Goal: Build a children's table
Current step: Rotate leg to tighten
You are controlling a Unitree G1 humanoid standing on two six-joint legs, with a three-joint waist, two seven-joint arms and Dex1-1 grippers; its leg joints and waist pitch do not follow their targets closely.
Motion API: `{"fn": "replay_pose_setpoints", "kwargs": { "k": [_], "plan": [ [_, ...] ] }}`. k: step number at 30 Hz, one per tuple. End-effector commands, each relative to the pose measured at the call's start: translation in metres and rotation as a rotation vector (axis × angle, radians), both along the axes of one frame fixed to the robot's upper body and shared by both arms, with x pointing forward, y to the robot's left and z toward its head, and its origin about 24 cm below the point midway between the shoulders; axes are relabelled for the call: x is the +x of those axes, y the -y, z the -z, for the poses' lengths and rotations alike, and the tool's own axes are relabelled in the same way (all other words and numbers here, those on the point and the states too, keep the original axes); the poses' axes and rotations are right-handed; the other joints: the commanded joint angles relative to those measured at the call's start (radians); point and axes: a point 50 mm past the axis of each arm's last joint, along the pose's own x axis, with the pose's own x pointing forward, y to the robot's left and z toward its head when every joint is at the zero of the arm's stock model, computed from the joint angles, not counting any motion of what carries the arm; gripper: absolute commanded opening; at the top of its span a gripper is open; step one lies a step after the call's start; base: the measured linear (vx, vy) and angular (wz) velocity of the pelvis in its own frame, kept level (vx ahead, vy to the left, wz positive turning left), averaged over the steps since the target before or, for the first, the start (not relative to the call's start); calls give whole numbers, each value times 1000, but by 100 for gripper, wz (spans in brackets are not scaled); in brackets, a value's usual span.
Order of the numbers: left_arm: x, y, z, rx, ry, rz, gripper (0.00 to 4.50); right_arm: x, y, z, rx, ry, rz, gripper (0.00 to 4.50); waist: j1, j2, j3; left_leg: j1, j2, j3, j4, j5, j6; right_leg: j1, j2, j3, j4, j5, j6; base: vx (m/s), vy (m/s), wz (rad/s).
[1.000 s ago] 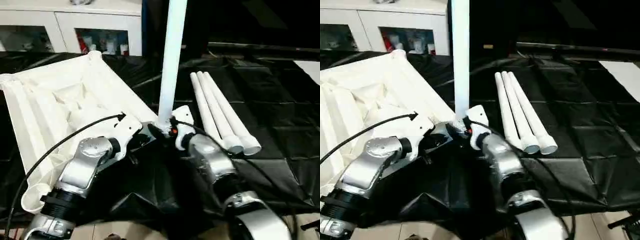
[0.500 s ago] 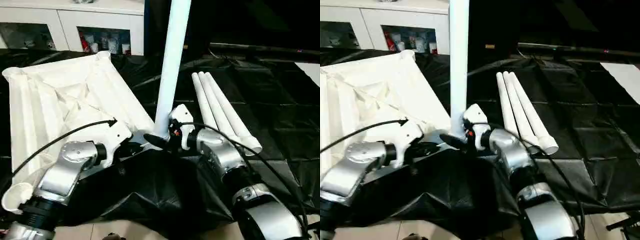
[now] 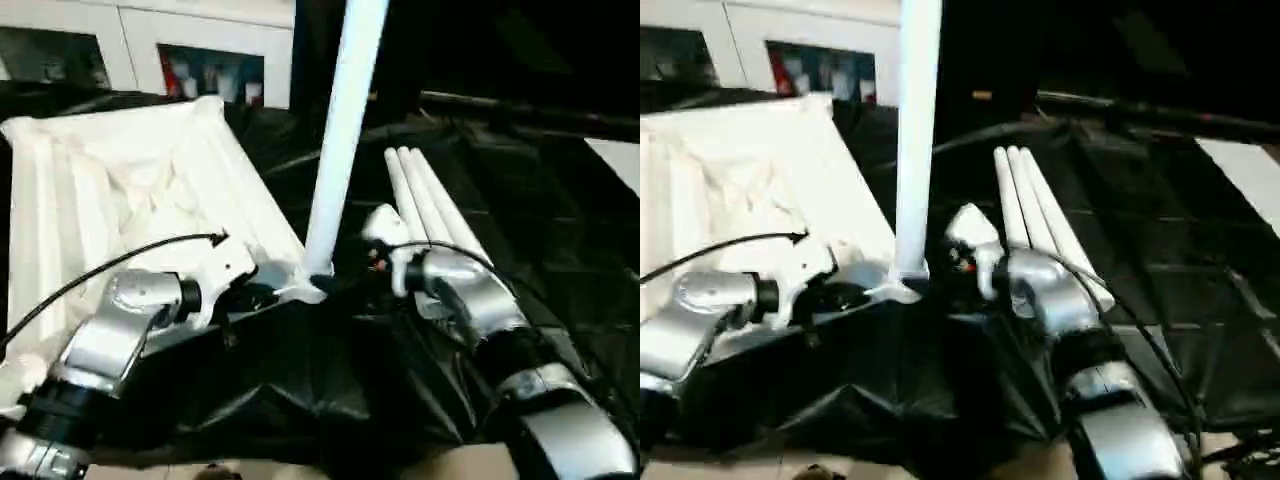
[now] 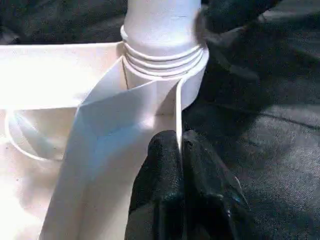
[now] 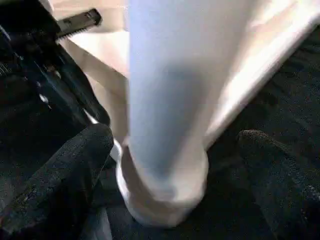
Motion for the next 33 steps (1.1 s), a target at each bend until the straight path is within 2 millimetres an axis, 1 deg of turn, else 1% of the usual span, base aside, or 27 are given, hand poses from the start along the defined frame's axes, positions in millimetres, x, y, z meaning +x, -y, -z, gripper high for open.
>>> {"fn": "replay_pose_setpoints", "kwargs": {
  "k": [1, 2, 4, 5, 7, 8, 10, 11, 12, 13, 14, 15, 16, 17, 18, 19, 20, 21, 22, 23, 25, 26, 28, 29, 30, 32, 33],
  "plan": [
    [-6, -1, 5, -13, -26, 16, 0, 0, 7, 7, -17, -23, 32, 449, 7, 22, -62, 22, 29, -9, -76, -261, -17, 37, -72, 42, -75, -202, -207, 0, 0, 0],
    [-9, -4, 4, -23, -36, 16, 0, -1, 1, 6, 13, -24, 36, 449, 11, 35, -62, 22, 29, -11, -76, -262, -21, 38, -74, 43, -73, -194, -209, 0, 0, 0],
    [-12, -7, 3, -36, -52, 11, 0, -5, -4, 6, 22, -27, 20, 449, 12, 33, -64, 21, 27, -10, -76, -248, -25, 41, -68, 42, -66, -135, -220, 0, 0, 0],
    [-13, -7, 3, -27, -54, 12, 0, -6, -5, 7, 19, -27, 16, 449, 12, 33, -64, 21, 27, -9, -76, -244, -22, 42, -67, 42, -66, -129, -221, 0, 0, 0],
    [-15, -9, 4, -1, -61, 22, 0, -8, -8, 8, 18, -37, -6, 449, 15, 40, -63, 21, 27, -10, -77, -238, -21, 42, -68, 41, -66, -119, -223, 0, 0, 0],
    [-15, -9, 3, -3, -60, 23, 0, -8, -9, 8, 19, -36, -11, 449, 16, 51, -64, 23, 27, -11, -77, -244, -25, 42, -68, 41, -65, -119, -225, 0, 0, 0],
    [-14, -6, 2, -14, -55, 36, 0, -6, -7, 9, 13, -32, 2, 449, 14, 47, -64, 24, 26, -10, -76, -257, -32, 43, -67, 42, -67, -115, -230, 0, 0, 0],
    [-13, -6, 2, -12, -51, 40, 0, -6, -6, 10, 7, -29, 12, 449, 16, 61, -64, 25, 26, -12, -77, -262, -37, 42, -67, 42, -65, -114, -231, 0, 0, 0],
    [-13, -5, 2, -9, -49, 46, 0, -6, -5, 10, 5, -28, 15, 449, 13, 54, -64, 25, 26, -10, -76, -262, -37, 43, -65, 42, -67, -109, -231, 0, 0, 0],
    [-13, -4, 2, -5, -51, 52, 0, -7, -5, 11, 7, -30, 14, 449, 12, 64, -65, 26, 25, -11, -76, -265, -40, 43, -65, 42, -65, -98, -234, 0, 0, 0],
    [-12, -4, 3, 2, -49, 56, 0, -9, -5, 11, 6, -31, 13, 449, 11, 58, -65, 25, 25, -10, -75, -264, -38, 44, -64, 42, -66, -94, -234, 0, 0, 0],
    [-11, -3, 4, 3, -46, 63, 0, -10, -5, 13, 0, -32, 10, 449, 12, 61, -65, 25, 24, -10, -75, -264, -37, 45, -64, 42, -65, -90, -236, 0, 0, 0],
    [-11, -3, 4, 3, -46, 63, 0, -10, -5, 13, 0, -32, 10, 449, 13, 60, -65, 25, 24, -10, -74, -260, -34, 46, -65, 42, -66, -90, -236, 0, 0, 0],
    [-11, -2, 5, -1, -49, 66, 0, -12, -4, 15, -9, -35, 7, 449, 16, 84, -65, 25, 23, -13, -74, -263, -40, 46, -65, 42, -62, -85, -238, 0, 0, 0],
    [-12, -2, 5, -10, -55, 67, 0, -14, -4, 17, -20, -36, 6, 449, 10, 80, -65, 26, 23, -10, -73, -272, -40, 46, -61, 41, -68, -69, -241, 0, 0, 0],
    [-13, 0, 5, -33, -63, 76, 0, -15, -4, 18, -28, -34, 8, 449, 5, 108, -68, 29, 20, -10, -69, -285, -44, 49, -58, 39, -69, -46, -247, 0, 0, 0],
    [-13, 0, 4, -40, -64, 80, 0, -15, -4, 18, -30, -32, 8, 449, 4, 104, -64, 27, 21, -12, -71, -284, -43, 48, -58, 39, -66, -41, -253, 0, 0, 0],
    [-13, 1, 5, -59, -64, 78, 0, -15, -4, 17, -32, -27, 10, 449, 2, 103, -65, 24, 18, -12, -71, -300, -38, 53, -57, 38, -69, -61, -256, 0, 0, 0],
    [-13, 2, 5, -71, -63, 74, 0, -15, -4, 17, -33, -24, 11, 449, 3, 120, -66, 24, 16, -14, -68, -300, -37, 54, -59, 39, -65, -70, -258, 0, 0, 0],
    [-13, 2, 5, -74, -63, 72, 0, -15, -4, 17, -34, -23, 11, 449, 5, 111, -65, 20, 14, -11, -64, -279, -18, 56, -62, 42, -72, -110, -255, 0, 0, 0],
    [-12, 3, 7, -84, -67, 57, 0, -15, -3, 17, -35, -20, 17, 449, 6, 119, -65, 17, 16, -10, -63, -263, -11, 54, -63, 43, -75, -144, -248, 0, 0, 0],
    [-13, 4, 10, -76, -70, 65, 0, -15, -3, 16, -34, -19, 19, 449, 5, 115, -65, 16, 17, -10, -63, -257, -9, 55, -63, 42, -76, -150, -245, 0, 0, 0],
    [-16, 6, 13, -67, -81, 80, 0, -16, -2, 15, -29, -19, 21, 449, 4, 118, -64, 18, 19, -12, -65, -262, -8, 51, -61, 40, -77, -167, -241, 0, 0, 0],
    [-16, 6, 14, -64, -83, 85, 0, -16, -2, 15, -26, -21, 19, 449, 3, 115, -64, 18, 19, -13, -66, -266, -8, 51, -60, 40, -77, -173, -239, 0, 0, 0],
    [-16, 7, 15, -51, -84, 94, 0, -16, -1, 15, -27, -25, 17, 449, 3, 109, -64, 18, 19, -13, -67, -264, -5, 51, -60, 40, -77, -176, -238, 0, 0, 0],
    [-16, 7, 15, -41, -84, 100, 0, -16, 0, 16, -29, -26, 16, 449, 5, 115, -64, 19, 21, -14, -67, -262, -4, 49, -61, 40, -76, -176, -236, 0, 0, 0],
    [-16, 7, 16, -31, -86, 110, 0, -16, 0, 17, -31, -32, 16, 420, 4, 106, -66, 19, 20, -11, -66, -259, 0, 48, -60, 40, -77, -166, -236, 0, 0, 0]
  ]
}}
